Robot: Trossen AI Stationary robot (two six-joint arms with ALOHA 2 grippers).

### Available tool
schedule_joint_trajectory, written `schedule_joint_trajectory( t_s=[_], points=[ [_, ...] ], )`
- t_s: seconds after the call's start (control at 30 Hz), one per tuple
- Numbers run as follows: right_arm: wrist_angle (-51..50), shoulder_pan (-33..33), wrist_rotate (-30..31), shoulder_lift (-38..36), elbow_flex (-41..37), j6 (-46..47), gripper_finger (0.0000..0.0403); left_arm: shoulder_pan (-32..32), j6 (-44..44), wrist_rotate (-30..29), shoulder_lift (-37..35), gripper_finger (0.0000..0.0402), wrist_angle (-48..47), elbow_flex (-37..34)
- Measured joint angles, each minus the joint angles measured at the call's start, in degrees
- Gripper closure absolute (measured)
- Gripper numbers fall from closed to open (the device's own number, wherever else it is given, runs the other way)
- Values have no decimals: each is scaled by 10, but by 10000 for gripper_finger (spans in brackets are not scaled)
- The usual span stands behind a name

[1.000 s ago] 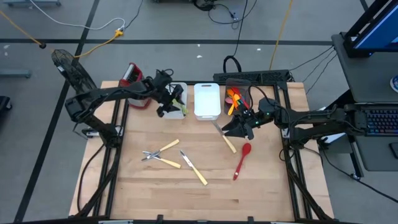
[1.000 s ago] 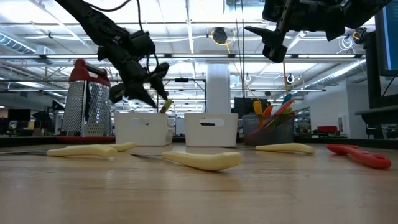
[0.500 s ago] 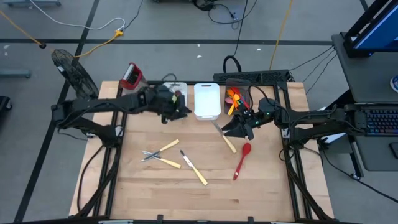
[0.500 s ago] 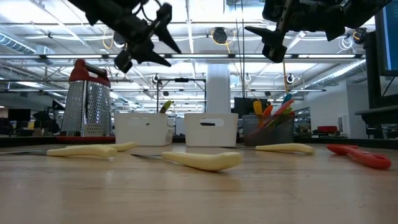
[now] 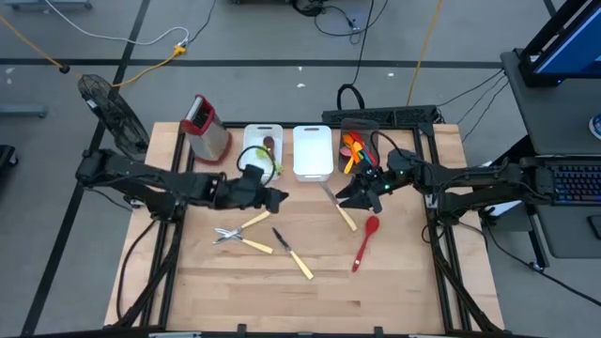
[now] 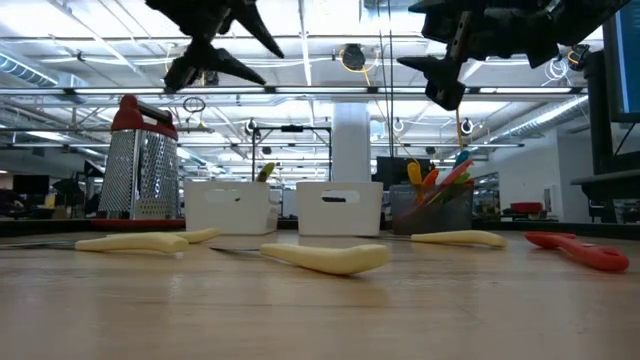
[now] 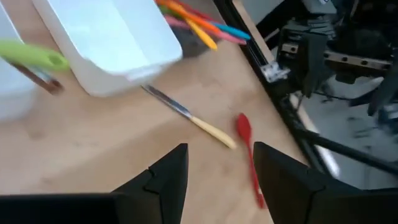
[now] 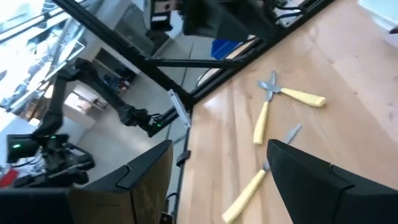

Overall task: Pick & Place Kitchen Items
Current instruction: Put the red serving spoon into the left white bin

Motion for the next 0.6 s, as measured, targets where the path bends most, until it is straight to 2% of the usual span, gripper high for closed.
schedule_joint_trajectory(
  t_s=[0.07,0.17,0.27,0.43,0.6],
  points=[
    [-8,9,33,0,0,-2,149,-14,24,-26,-7,215,-14,0],
    [-7,29,96,0,0,-1,149,-32,51,-34,-22,215,-52,0],
    [-13,54,151,0,0,3,149,-49,66,-40,-49,215,-106,0],
    [-21,111,229,0,0,2,149,-87,71,-82,-112,215,-212,-2],
    [-61,163,305,0,0,23,149,-131,100,-118,-213,215,-195,-56]
  ],
)
